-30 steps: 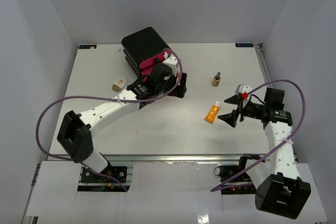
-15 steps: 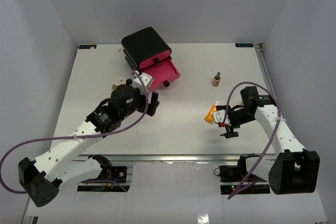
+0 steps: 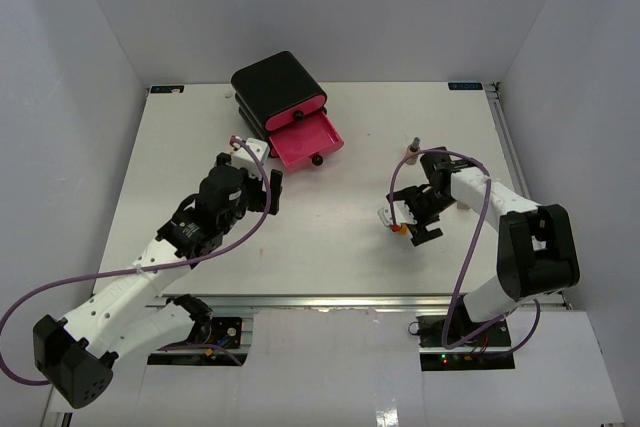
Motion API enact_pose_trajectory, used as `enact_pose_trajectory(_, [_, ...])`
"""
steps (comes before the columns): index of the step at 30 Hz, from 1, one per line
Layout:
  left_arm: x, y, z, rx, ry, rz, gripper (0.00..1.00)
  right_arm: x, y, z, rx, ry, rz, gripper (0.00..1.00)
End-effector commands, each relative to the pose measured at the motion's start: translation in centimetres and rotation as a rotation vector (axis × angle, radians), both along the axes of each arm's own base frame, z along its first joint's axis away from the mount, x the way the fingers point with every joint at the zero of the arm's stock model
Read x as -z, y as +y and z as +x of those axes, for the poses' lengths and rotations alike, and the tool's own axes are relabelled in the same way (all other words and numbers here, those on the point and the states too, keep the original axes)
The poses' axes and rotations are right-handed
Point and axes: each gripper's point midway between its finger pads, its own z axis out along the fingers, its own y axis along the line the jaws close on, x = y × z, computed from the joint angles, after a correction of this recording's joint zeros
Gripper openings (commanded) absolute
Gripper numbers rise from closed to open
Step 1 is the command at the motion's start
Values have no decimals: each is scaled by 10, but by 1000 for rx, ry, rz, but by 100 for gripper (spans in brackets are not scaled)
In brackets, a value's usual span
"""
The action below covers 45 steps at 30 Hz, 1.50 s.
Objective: Organize the makeup
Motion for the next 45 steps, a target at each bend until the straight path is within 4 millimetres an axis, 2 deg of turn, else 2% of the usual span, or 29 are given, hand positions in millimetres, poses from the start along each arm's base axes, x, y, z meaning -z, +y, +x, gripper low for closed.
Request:
enact_pose_trajectory(1, [-7,6,4,-30,-28,-15,98,-6,1,40,-19,-109,-56,93])
enact_pose_trajectory(6, [-8,8,5,-31,-28,-26,98,5,-3,57,-14,-104,-125,88])
enact_pose_trajectory(10, [-8,9,5,-33,-28,-30,98,11,-3,61,-11,-89,-144,84])
enact_pose_trajectory(20, [-9,11,6,-38,-29,-40,98,25,-2,54,-14,-36,-182,74])
enact_pose_trajectory(30, [-8,13,7,-40,-27,-45,98,31,-2,53,59,34,-199,56])
enact_pose_trajectory(37, [-8,14,8,-44,-25,-48,98,18,9,54,126,46,-135,45])
enact_pose_trajectory(45, [-10,21,10,-83,-37,-47,98,-30,43,70,244,51,51,33])
